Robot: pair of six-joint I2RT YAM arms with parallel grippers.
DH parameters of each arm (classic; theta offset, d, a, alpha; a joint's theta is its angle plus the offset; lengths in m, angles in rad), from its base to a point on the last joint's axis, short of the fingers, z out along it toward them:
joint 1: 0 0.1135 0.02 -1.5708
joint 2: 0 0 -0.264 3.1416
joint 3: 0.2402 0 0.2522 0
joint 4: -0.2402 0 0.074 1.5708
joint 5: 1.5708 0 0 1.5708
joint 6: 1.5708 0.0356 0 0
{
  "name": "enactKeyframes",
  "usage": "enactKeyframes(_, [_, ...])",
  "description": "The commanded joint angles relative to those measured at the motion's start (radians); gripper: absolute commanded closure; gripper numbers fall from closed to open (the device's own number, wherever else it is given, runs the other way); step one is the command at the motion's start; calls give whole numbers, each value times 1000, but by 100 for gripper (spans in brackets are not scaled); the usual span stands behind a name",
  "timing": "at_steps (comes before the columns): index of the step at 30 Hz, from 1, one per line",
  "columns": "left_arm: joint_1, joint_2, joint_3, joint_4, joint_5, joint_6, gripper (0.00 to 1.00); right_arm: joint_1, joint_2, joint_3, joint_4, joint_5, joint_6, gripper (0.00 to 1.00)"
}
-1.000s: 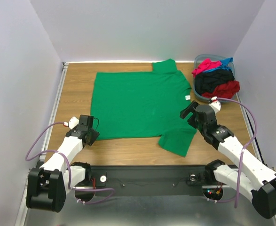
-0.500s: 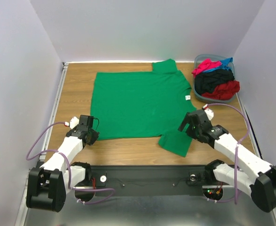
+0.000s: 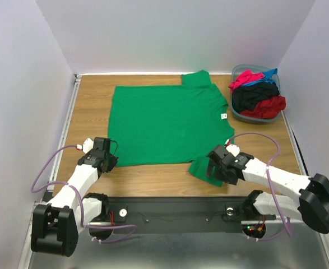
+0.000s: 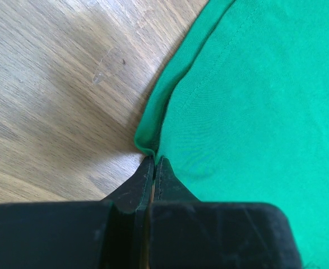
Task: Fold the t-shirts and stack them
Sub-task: Flatten the tshirt out
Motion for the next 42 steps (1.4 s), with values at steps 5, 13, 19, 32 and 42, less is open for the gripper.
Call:
enactKeyframes(5, [-2,-2,-1,2,-21,8,100,57,83,9,4,25,79,49])
enactKeyframes(13, [-2,-28,5,-16,-18,-4,100,65,-7,-19,-80,31,105,100])
enactKeyframes(19, [-2,-86,-6,-18,15,-10,100,63,-119,-7,-165,30,114,100])
enactKeyframes(32, [-2,-25,112,10,53,48,100,60,-23,283,-126,238,24,100])
enactKeyframes(42, [-1,124,255,59,47,76,100,-139,140,472,31,232,-186,100])
